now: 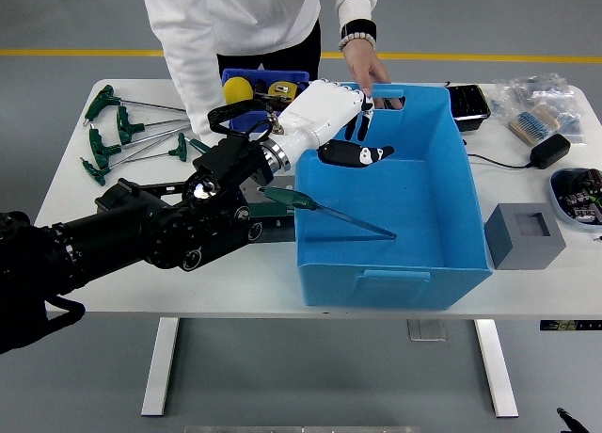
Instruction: Lift tool from toolbox,place it in box,lift tool from toolbox,place it in box
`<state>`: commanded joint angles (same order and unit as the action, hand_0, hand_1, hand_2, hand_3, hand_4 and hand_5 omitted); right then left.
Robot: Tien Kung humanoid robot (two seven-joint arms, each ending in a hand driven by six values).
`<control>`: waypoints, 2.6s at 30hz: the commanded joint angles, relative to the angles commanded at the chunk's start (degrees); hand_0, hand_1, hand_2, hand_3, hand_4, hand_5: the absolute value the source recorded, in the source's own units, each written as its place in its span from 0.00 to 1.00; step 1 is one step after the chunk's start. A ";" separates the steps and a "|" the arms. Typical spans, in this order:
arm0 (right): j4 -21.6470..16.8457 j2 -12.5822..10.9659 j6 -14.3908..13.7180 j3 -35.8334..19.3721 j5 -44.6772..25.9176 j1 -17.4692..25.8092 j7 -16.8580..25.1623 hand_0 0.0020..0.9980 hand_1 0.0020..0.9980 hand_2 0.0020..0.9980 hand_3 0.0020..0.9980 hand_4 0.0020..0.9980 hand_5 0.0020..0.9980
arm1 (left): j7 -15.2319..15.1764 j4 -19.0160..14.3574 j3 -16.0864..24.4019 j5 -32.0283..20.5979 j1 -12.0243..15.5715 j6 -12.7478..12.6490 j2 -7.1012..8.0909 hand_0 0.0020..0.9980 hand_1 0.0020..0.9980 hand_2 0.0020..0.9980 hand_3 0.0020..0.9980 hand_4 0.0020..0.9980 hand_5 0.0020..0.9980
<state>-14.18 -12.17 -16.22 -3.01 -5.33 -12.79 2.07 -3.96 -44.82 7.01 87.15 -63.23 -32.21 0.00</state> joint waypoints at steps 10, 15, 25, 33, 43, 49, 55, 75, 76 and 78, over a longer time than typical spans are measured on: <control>0.12 -0.21 -0.09 0.61 -1.38 0.49 0.46 0.65 0.63 0.70 0.56 0.81 0.75 | 3.25 -3.97 3.14 4.99 0.86 4.27 0.00 0.20 0.21 0.34 0.38 0.84 0.73; 0.28 -0.14 -0.16 0.23 -1.03 0.91 0.30 0.65 0.63 0.70 0.56 0.80 0.75 | 4.77 -6.80 6.18 9.66 2.27 5.51 0.00 0.20 0.22 0.37 0.43 0.84 0.72; 0.53 0.09 -0.23 0.42 -1.87 1.63 0.37 0.65 0.63 0.70 0.56 0.80 0.75 | 6.77 -11.44 12.42 16.24 5.11 7.78 0.00 0.19 0.19 0.32 0.41 0.84 0.71; 0.69 0.32 -0.21 0.63 -2.39 2.19 0.37 0.65 0.63 0.70 0.55 0.80 0.75 | 7.99 -15.98 16.39 18.99 7.88 9.39 0.23 0.19 0.19 0.33 0.42 0.84 0.71; 0.79 0.61 -0.16 0.92 -3.16 2.73 0.45 0.65 0.63 0.70 0.56 0.80 0.74 | 9.10 -21.77 21.61 20.97 12.66 12.01 5.85 0.20 0.27 0.41 0.46 0.86 0.72; 0.83 0.79 -0.15 1.07 -3.51 2.95 0.52 0.65 0.63 0.70 0.56 0.80 0.74 | 9.08 -25.05 24.65 20.39 15.89 13.15 9.37 0.22 0.32 0.46 0.49 0.86 0.72; 0.84 0.91 -0.13 1.09 -3.57 3.08 0.51 0.65 0.63 0.70 0.56 0.80 0.74 | 9.16 -27.47 25.67 21.84 17.71 13.85 12.92 0.29 0.42 0.53 0.53 0.86 0.72; 0.72 1.09 -0.05 0.83 -3.15 2.86 0.30 0.65 0.64 0.70 0.56 0.80 0.75 | 9.80 -20.01 20.14 27.78 15.13 23.79 19.11 0.89 0.82 0.82 0.61 0.88 0.71; 0.72 1.11 -0.04 0.78 -3.11 2.88 0.27 0.65 0.64 0.70 0.56 0.80 0.75 | 10.17 -19.72 19.55 28.38 14.87 24.37 19.36 0.89 0.82 0.82 0.61 0.88 0.71; 0.72 1.12 -0.02 0.73 -3.01 2.89 0.22 0.65 0.64 0.70 0.56 0.80 0.74 | 10.79 -19.22 18.46 29.08 14.41 25.11 19.69 0.96 0.85 0.81 0.60 0.88 0.72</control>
<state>-13.46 -11.05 -16.24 -2.27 -8.34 -9.89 2.29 6.83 -64.04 25.47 116.22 -48.82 -7.11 19.69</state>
